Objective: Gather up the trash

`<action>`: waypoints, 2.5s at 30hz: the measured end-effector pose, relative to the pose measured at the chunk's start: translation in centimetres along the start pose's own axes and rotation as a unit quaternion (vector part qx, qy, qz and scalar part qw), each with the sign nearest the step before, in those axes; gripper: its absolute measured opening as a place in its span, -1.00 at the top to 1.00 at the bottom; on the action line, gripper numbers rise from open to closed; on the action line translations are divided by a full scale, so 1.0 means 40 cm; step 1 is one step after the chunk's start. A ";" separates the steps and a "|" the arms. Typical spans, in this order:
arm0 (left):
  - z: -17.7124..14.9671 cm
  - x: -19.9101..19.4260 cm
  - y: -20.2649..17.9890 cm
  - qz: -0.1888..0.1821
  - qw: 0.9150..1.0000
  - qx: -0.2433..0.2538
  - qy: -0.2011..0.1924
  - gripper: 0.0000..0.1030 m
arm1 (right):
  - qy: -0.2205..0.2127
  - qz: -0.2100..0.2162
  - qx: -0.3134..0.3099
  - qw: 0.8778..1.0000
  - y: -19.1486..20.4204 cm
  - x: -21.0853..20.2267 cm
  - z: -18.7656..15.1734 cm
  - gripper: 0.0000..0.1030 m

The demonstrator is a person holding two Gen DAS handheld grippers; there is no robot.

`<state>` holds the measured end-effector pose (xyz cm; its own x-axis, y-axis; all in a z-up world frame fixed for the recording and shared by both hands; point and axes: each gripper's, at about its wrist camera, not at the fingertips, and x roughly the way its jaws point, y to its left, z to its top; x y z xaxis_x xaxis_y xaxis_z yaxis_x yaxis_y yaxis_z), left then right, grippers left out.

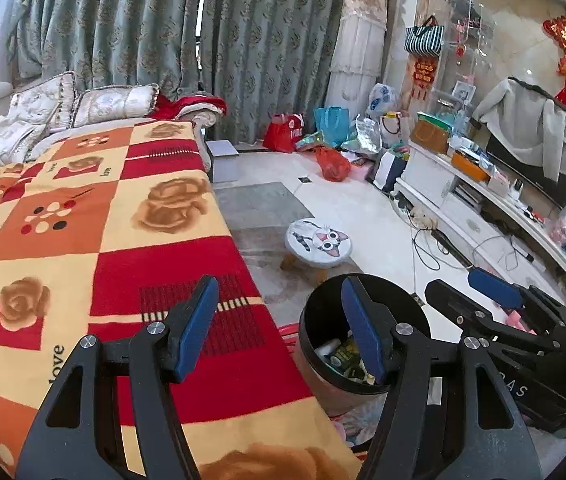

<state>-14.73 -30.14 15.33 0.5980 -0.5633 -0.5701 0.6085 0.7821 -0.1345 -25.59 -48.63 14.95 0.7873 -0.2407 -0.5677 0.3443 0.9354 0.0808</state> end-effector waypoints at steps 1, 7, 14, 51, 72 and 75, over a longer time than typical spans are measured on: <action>-0.001 -0.002 0.003 0.002 1.000 -0.001 -0.001 -0.23 | -0.001 -0.001 -0.001 1.000 0.004 0.002 0.002 -0.23; 0.005 -0.016 0.017 0.009 1.000 -0.004 -0.011 -0.23 | -0.006 -0.002 -0.001 1.000 0.012 -0.007 0.005 -0.26; 0.009 -0.022 0.017 0.010 1.000 -0.003 -0.016 -0.23 | -0.008 -0.002 0.001 1.000 0.013 -0.009 0.008 -0.28; 0.011 -0.019 0.008 0.009 1.000 0.001 -0.011 -0.23 | 0.001 0.000 0.002 1.000 0.011 -0.005 0.008 -0.35; -0.009 -0.020 -0.012 0.005 1.000 0.004 -0.008 -0.23 | 0.005 0.000 0.003 1.000 0.007 0.004 -0.004 -0.38; -0.008 -0.020 -0.012 0.005 1.000 0.004 -0.008 -0.23 | 0.005 0.000 0.003 1.000 0.006 0.003 -0.004 -0.39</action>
<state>-15.69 -29.98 15.58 0.6123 -0.5600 -0.5582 0.6063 0.7856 -0.1232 -25.49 -48.38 14.75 0.7820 -0.2375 -0.5762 0.3465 0.9342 0.0852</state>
